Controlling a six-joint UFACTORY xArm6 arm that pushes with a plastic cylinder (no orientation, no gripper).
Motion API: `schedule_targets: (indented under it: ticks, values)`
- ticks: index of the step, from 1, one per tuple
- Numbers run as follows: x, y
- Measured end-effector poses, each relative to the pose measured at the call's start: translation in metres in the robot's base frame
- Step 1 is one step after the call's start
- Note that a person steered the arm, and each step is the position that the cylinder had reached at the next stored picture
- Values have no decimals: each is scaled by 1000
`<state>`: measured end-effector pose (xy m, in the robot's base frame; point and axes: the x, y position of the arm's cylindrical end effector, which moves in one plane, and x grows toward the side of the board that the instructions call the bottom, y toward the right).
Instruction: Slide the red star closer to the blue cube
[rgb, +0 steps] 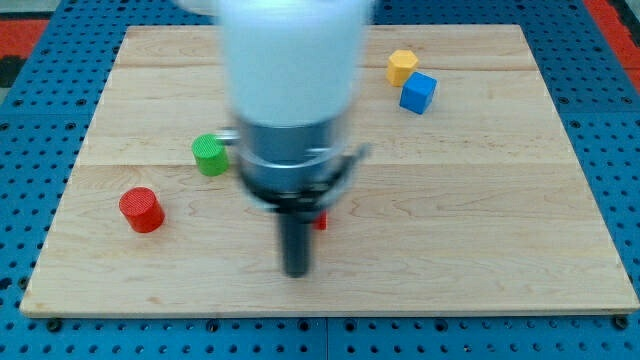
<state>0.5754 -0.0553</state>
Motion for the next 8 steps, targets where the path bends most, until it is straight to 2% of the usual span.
schedule_targets:
  ticks: [1,2,3,5,6,8]
  values:
    - [-46,-4]
    - [-77,44]
    - [-91,90]
    - [-76,173]
    - [-120,181]
    - [-130,266]
